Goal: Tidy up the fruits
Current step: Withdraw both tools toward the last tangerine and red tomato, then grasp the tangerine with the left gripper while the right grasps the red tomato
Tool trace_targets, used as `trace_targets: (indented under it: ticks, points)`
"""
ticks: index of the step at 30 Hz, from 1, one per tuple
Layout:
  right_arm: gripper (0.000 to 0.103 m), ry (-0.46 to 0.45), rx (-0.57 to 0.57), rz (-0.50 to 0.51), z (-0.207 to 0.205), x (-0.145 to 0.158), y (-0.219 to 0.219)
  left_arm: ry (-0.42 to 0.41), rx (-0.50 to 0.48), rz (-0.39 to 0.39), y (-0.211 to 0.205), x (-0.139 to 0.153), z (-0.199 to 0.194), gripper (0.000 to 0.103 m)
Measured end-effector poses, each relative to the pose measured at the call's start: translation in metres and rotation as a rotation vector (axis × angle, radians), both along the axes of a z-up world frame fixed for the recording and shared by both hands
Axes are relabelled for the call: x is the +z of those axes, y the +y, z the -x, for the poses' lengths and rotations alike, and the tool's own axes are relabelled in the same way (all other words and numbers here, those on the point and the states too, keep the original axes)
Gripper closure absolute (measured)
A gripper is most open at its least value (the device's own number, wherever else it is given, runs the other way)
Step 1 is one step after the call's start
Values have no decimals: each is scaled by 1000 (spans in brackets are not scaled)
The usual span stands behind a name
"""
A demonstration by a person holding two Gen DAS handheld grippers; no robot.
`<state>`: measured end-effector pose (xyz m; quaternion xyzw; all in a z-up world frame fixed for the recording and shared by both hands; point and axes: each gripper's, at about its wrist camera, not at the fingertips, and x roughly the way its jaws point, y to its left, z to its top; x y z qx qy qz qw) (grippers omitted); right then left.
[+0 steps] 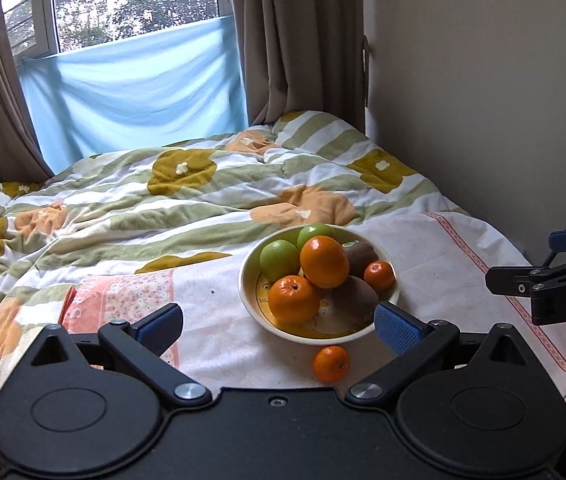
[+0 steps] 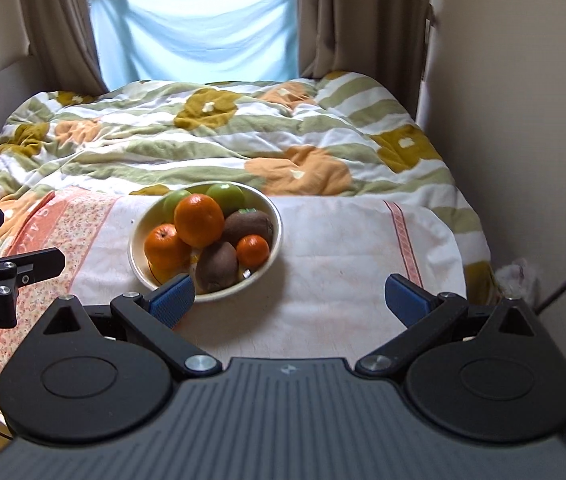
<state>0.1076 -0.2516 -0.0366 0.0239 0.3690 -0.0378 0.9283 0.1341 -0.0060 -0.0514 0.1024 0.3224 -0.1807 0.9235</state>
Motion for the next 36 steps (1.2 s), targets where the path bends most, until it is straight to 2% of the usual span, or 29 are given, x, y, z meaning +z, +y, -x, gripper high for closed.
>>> trace_targets:
  ticks: [8,14,20,23,25,32,35,36]
  points:
    - [0,48,-123,-63,31,-35,-8,62,-89,-31,-13,-39,2,2]
    - [0,74,-168,-70,38,-72,-11,93,-101,-34,-25,-74,-9,2]
    - [0,115,-177,-79,34,-104,-12,134,-112,-59,-41,-107,-30,11]
    - [0,123,-173,-76,32,-114,-13,147,-126,-77,-49,-120,-41,22]
    - [0,134,-171,-82,29,-119,-15,159,-134,-93,-54,-127,-45,33]
    - [0,153,-178,-97,22,-126,-20,180,-141,-117,-59,-138,-49,49]
    - [6,157,-177,-98,20,-127,-21,187,-138,-118,-61,-139,-51,54]
    - [9,158,-179,-99,20,-127,-21,183,-136,-123,-61,-138,-51,61]
